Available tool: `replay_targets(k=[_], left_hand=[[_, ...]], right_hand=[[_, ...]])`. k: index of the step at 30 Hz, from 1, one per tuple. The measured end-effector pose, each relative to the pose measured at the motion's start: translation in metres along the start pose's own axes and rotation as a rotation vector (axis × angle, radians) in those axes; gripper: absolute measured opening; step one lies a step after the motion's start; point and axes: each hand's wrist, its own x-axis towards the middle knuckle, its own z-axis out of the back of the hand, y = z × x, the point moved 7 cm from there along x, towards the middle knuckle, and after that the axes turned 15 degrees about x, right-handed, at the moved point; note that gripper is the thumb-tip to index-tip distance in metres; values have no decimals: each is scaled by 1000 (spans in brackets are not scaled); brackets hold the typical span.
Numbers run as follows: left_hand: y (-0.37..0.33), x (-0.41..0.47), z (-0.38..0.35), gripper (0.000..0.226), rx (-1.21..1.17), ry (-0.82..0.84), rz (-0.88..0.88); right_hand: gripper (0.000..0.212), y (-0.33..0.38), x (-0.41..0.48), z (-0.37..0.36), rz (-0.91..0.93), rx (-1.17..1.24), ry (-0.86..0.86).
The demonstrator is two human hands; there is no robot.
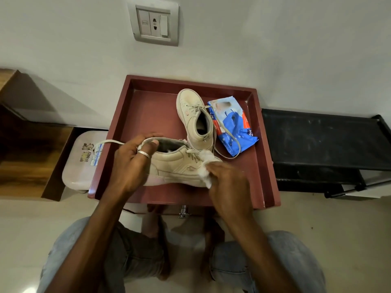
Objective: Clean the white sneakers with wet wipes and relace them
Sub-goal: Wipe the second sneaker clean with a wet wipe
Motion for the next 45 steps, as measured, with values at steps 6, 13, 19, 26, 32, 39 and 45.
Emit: replay_targets(k=[6,13,19,26,32,39,45], left_hand=[[1,1,-3,30,-43,56,30],[10,5,-3,30,-100,46,79],[14,7,-6,33,-114,53,109],[13,6,-7,35,-111,58,126],[12,3,-8,29,-128,61,163],[11,6,-9,33,-123,62,160],[8,4,-10,37,-114,67,146]], right_hand=[[28,-9,6,-1,-81,-90,-83],[17,-24,6,7,-143,-113,-54],[17,31,-11,-27,56,-26,-96],[10,-12,-1,4,-90,-160,-155],[15,43,-6,-23,13,118,-202],[10,11,1,-8,-2,31,-180],[14,16,1,-13,-15,77,-164]])
